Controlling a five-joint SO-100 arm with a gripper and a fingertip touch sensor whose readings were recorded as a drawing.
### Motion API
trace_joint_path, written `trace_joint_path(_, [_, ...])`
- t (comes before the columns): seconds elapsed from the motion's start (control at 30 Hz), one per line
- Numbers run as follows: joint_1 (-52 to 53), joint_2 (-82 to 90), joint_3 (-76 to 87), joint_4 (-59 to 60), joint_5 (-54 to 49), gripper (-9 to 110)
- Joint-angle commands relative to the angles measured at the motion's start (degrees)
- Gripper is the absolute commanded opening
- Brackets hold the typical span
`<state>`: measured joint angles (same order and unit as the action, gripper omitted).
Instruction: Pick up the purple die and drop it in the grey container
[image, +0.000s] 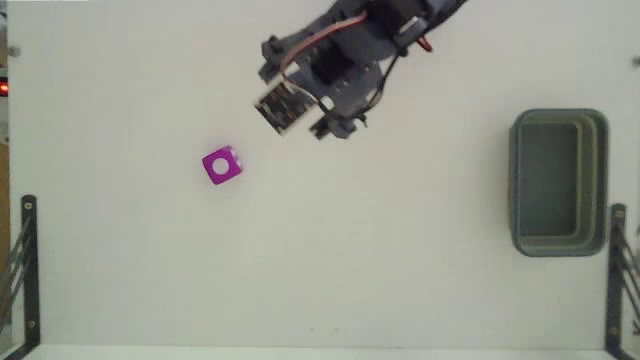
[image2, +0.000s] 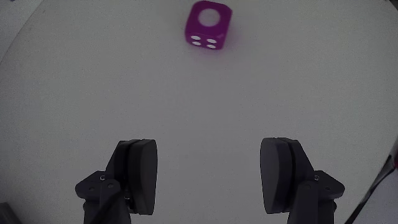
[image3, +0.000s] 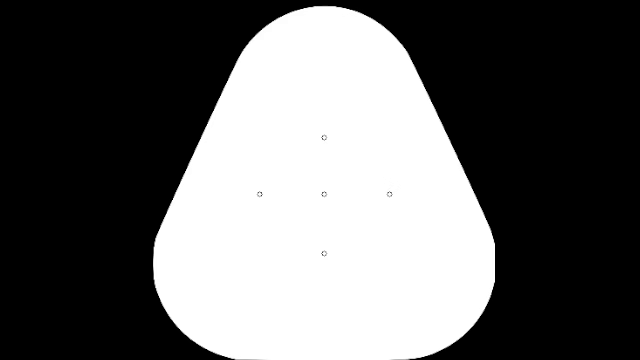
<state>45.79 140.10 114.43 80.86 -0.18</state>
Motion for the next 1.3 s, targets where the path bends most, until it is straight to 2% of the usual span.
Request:
trace_joint_path(0.0, [1.1, 2.0, 0.1, 1.1, 0.2, 110])
trace_joint_path(1.27, [3.5, 2.0, 0.1, 1.1, 0.2, 110])
